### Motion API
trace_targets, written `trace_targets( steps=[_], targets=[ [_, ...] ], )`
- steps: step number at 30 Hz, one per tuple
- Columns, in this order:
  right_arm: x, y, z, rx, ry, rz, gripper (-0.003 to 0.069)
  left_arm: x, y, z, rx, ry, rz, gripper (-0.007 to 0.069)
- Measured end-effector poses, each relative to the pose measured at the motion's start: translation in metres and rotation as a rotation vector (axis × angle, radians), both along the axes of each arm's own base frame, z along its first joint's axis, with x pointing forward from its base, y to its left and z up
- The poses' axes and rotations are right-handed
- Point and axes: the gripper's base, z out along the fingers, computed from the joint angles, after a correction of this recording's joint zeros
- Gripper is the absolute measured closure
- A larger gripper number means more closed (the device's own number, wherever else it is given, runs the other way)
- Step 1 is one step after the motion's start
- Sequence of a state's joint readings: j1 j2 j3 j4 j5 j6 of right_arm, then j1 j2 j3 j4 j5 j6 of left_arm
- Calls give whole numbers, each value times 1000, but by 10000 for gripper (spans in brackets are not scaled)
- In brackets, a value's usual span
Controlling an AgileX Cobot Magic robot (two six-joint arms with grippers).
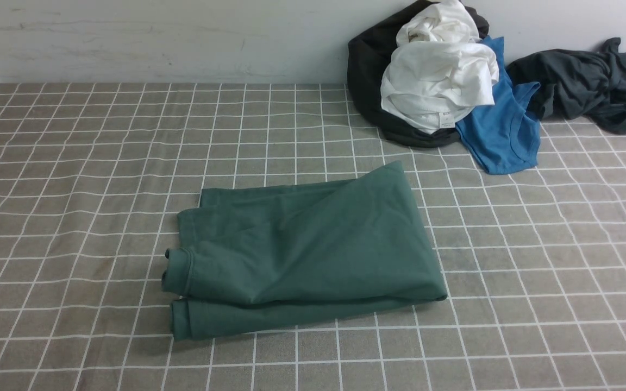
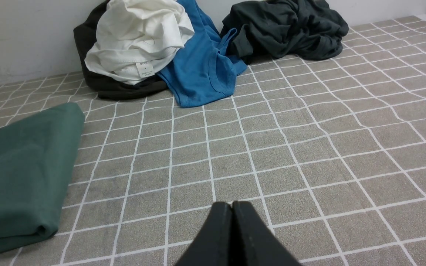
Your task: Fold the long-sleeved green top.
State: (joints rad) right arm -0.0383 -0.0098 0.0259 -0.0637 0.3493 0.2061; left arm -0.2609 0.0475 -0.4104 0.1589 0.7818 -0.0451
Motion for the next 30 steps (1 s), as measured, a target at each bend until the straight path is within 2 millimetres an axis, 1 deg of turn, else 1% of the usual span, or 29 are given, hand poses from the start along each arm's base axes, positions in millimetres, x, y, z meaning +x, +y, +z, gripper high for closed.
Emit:
trace_targets(
  steps=[3,6,7,8,10,11,13,16,20,23,30],
  targets=[
    [0,0,0,0,1,0,666,3,-1,0,-5,-42,-6,631],
    [0,0,0,0,1,0,666,11,-4,-6,-15,-114,20,631],
    [0,0,0,0,1,0,666,16,-4,-14,-29,-132,49,631],
    [0,0,0,0,1,0,666,17,-5,-15,-34,-148,52,631],
    [0,0,0,0,1,0,666,26,-5,-35,-107,-205,136,631],
    [0,0,0,0,1,0,666,27,-4,-40,-126,-218,158,631],
    [0,0,0,0,1,0,666,30,-1,-61,-174,-246,236,631],
    [0,0,0,0,1,0,666,32,1,-84,-172,-216,286,631],
    [0,0,0,-1,1,0,666,32,2,-91,-157,-166,295,631],
    [0,0,0,-2,1,0,666,30,1,-100,-154,-63,299,631],
    [0,0,0,-3,1,0,666,30,-1,-101,-154,-43,263,631]
  ],
)
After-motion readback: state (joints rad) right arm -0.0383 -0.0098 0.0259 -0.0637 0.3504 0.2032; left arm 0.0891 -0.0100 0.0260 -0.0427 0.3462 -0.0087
